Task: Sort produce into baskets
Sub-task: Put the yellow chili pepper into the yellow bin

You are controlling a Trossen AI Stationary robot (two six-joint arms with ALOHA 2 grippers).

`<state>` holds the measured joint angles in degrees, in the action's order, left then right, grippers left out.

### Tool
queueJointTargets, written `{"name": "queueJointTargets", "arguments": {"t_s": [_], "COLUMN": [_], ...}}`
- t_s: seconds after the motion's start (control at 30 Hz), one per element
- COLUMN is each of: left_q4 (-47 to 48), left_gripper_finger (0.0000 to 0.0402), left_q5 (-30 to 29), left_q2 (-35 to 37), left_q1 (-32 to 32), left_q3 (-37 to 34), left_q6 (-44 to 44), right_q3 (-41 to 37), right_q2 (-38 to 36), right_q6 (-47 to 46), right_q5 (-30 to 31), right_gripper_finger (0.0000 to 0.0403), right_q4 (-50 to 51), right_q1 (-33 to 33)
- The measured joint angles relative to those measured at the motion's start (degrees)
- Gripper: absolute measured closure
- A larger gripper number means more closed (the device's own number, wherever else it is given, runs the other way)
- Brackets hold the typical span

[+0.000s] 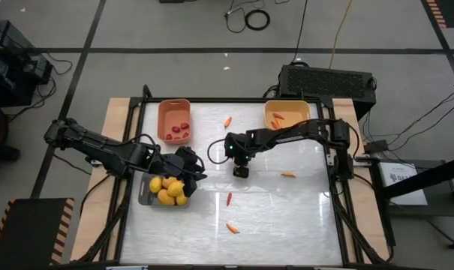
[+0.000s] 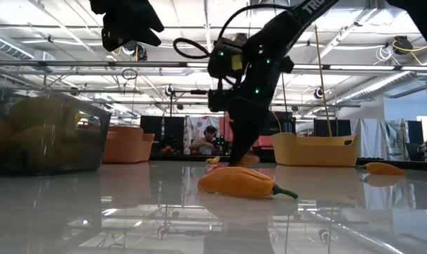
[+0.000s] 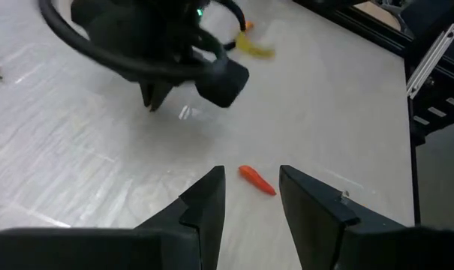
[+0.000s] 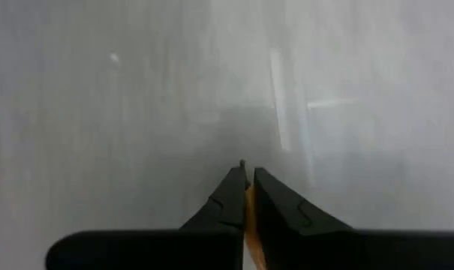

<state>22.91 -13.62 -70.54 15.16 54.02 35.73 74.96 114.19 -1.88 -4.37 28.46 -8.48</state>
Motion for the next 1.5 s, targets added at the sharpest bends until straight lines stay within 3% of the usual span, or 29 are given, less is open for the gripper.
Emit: {"name": "queueJointTargets", "arguments": {"t_s": [0.33, 0.6, 0.8, 1.2, 1.33, 1.5], "left_q4": [0.1, -0.6, -1.7, -1.6, -1.5, -1.5], "left_gripper_finger": [0.0267, 0.0267, 0.0267, 0.0267, 0.0267, 0.0267], "left_q5": [-0.1, -0.1, -0.1, -1.7, -2.6, -2.9], "left_q2": [0.0, 0.0, 0.0, 0.0, 0.0, 0.0], "left_q1": [0.0, 0.0, 0.3, 1.6, 1.9, 1.9], "left_q3": [0.0, 0.0, 0.0, 0.0, 0.0, 0.0], "left_q6": [-0.1, 1.0, 1.6, 4.5, 5.8, 6.0], "right_q3": [1.9, 1.9, 1.9, -0.9, -1.8, -2.3], "right_q2": [-11.0, -17.5, -18.3, -18.3, -18.3, -18.3], "right_q6": [-2.0, -2.6, -5.6, -7.8, -9.2, -9.9], "right_q5": [0.6, 7.2, 13.5, 13.6, 15.2, 18.0], "right_gripper_finger": [0.0399, 0.0399, 0.0399, 0.0398, 0.0381, 0.0324], "right_q4": [1.9, 11.5, 17.9, 20.1, 20.1, 20.6], "right_q1": [-6.7, -16.6, -23.0, -30.8, -31.4, -31.5]}}
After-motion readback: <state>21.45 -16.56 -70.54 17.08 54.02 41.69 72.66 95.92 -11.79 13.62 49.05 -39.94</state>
